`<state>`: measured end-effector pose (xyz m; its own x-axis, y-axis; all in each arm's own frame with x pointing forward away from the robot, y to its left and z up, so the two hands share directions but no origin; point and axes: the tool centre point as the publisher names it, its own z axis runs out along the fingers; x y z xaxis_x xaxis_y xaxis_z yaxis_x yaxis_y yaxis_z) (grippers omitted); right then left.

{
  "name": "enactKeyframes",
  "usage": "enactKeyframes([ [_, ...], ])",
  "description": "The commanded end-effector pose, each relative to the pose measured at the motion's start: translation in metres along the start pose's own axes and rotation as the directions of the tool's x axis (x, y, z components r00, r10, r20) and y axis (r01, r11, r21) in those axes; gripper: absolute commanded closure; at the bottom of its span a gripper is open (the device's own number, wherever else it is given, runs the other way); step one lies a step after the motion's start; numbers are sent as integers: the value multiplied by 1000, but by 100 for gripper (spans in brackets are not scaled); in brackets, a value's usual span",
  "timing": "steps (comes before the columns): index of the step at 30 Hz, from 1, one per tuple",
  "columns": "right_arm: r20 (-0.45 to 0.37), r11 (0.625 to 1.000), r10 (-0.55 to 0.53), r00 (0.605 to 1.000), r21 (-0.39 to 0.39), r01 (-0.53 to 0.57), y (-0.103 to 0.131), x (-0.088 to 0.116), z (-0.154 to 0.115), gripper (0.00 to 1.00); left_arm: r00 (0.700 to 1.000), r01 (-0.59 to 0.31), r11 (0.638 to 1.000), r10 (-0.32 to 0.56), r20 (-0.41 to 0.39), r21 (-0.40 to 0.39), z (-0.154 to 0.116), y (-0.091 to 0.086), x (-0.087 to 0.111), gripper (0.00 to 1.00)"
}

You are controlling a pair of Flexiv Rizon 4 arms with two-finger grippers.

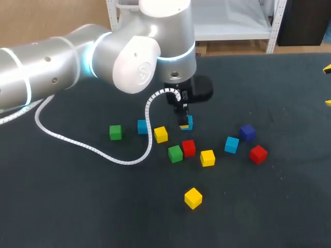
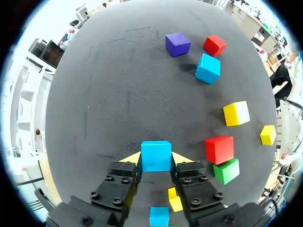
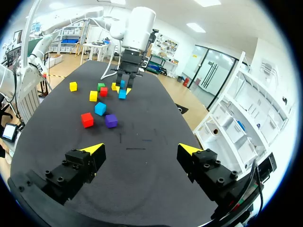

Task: Place the blue cubes, place green cubes on the blue cubes, place the yellow cubes on the green cubes, then place the red cubes on the yellow cubes, and place purple cube on the red cubes.

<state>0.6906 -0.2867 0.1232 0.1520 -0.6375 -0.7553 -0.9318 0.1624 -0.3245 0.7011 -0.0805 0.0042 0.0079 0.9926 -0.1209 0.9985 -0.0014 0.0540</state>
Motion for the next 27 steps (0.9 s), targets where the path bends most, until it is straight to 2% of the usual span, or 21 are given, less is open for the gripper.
enactKeyframes([
  [1, 0, 1000, -1, 1000, 3, 1, 1, 0, 0, 0, 1000, -1, 1000, 1, -6, 9, 1, 4, -1, 100],
  [26, 0, 1000, -1, 1000, 3, 1, 1, 0, 0, 0, 1000, 12, 1000, -12, -16, 18, 3, 3, 5, 100],
  [27, 0, 1000, -1, 1000, 3, 1, 1, 0, 0, 0, 1000, 12, 1000, -12, -17, 19, 3, 3, 5, 98],
])
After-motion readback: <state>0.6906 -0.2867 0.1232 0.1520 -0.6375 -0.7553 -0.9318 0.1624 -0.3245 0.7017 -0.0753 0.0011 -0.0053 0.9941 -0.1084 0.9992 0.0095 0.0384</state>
